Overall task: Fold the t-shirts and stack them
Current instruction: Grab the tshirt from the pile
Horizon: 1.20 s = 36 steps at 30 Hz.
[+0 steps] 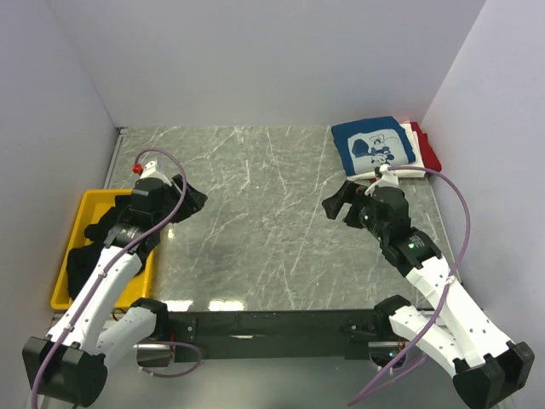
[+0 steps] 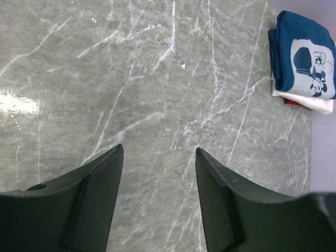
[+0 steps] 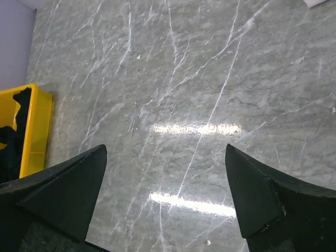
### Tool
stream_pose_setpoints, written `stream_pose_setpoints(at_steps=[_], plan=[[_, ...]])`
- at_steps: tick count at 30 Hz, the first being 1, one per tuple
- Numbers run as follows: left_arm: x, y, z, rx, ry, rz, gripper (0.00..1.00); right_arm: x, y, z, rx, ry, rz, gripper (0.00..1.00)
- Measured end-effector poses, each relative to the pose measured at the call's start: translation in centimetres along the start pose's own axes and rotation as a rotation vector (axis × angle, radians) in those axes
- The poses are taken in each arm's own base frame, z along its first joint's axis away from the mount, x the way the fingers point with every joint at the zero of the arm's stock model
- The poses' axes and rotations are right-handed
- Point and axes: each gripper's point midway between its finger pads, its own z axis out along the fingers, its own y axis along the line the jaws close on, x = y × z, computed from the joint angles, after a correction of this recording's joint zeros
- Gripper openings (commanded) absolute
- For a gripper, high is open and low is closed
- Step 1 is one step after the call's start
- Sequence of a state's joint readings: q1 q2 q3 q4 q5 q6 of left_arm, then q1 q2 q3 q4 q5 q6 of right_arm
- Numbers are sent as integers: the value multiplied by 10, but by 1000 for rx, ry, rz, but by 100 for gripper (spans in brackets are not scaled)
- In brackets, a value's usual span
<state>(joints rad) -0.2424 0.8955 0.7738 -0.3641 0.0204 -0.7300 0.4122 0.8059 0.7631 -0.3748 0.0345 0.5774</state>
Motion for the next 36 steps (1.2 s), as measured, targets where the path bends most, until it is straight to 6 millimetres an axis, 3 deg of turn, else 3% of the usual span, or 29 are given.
stream_pose_setpoints(at_steps=[5, 12, 15, 19, 21, 24, 30, 34, 36], plan=[[1, 6, 4, -38, 11, 0, 63, 1, 1, 0, -9, 5, -3, 100], [-17, 11, -1, -106, -48, -12, 65, 8, 6, -1, -51, 27, -10, 100], [-25, 17, -4, -157, -81, -29, 74, 11, 9, -2, -71, 39, -10, 100], [-36, 32, -7, -280, -112, -66, 95, 16, 12, -3, -93, 59, -10, 100], [-46, 42, -8, -363, -129, -85, 98, 17, 14, -3, -105, 68, -10, 100], [-66, 69, -10, -514, -169, -141, 98, 20, 16, -4, -121, 75, -10, 100], [-87, 151, -25, -784, -234, -308, 100, 25, 19, -5, -147, 96, -10, 100], [-77, 209, -29, -937, -223, -421, 94, 27, 21, -6, -160, 104, -10, 100], [-64, 228, -27, -987, -193, -461, 91, 28, 22, -6, -165, 108, -10, 100]])
